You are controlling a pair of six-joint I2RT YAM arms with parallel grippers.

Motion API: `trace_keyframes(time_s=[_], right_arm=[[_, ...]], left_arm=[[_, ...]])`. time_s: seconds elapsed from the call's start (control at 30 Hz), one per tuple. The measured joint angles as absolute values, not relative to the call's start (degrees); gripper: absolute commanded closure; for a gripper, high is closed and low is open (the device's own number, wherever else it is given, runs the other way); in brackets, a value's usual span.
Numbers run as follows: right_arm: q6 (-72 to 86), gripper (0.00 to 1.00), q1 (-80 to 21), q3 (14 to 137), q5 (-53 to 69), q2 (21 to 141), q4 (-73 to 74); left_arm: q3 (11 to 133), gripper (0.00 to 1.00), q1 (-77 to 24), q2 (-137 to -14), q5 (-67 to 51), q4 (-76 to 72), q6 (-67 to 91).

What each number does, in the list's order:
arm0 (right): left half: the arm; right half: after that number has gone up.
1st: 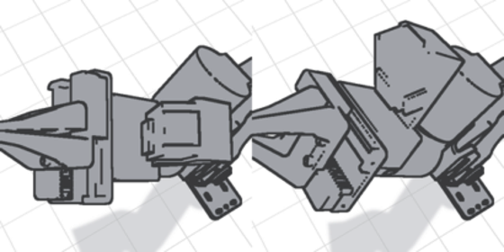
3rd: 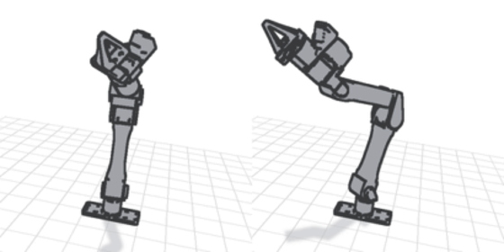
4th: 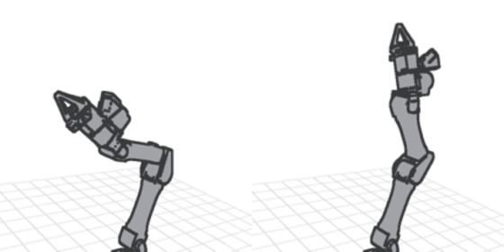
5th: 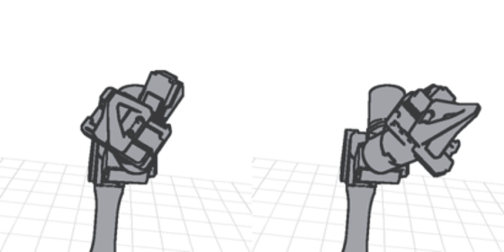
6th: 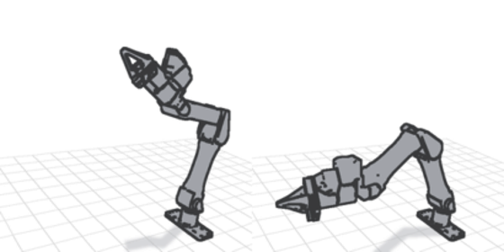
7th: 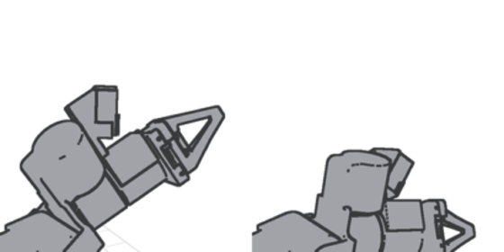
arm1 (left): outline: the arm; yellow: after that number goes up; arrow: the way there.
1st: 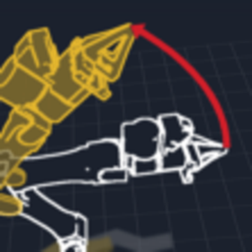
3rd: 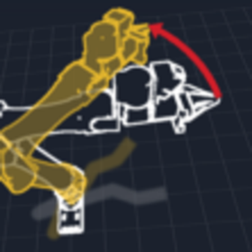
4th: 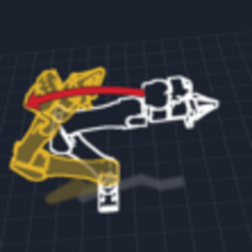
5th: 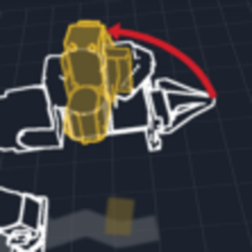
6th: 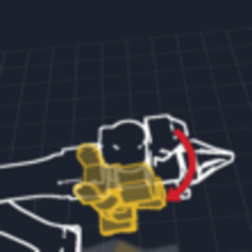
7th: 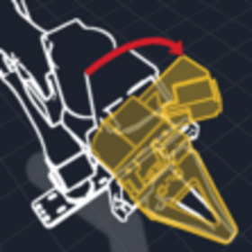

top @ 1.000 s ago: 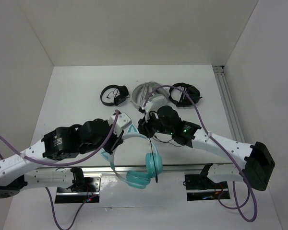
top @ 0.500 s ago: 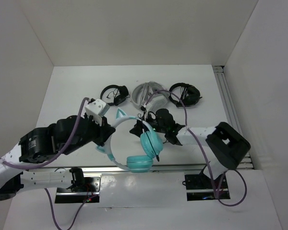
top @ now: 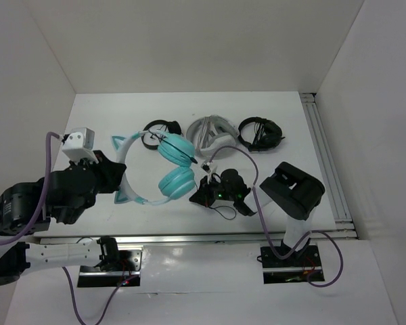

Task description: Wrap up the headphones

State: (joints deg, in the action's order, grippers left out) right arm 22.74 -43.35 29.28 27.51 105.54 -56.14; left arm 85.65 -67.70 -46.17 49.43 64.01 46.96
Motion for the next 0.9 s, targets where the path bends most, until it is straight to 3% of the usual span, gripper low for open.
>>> trace_keyframes(time_s=[0.2,0.33,0.63,0.9], right_arm=[[22.55,1.00,-51.51,25.34,17.69,97.97,-52.66],[21.58,1.00,-64.90,25.12,3.53,87.96,-44.10],[24.62,1.00,-88.60,32.32,-26.72,77.19,-16.16],[24.88,1.00,-95.59,44.93,-40.23,75.68,4.29]], left_arm=[[86.61,1.00,-67.00,-48.18,59.24,76.09,65.82],[86.65,1.00,-60.10,-50.22,62.04,78.22,70.65],[84.62,1.00,-39.20,-63.88,55.61,62.63,53.54],[82.15,1.00,-33.15,-75.96,53.17,59.20,46.22]])
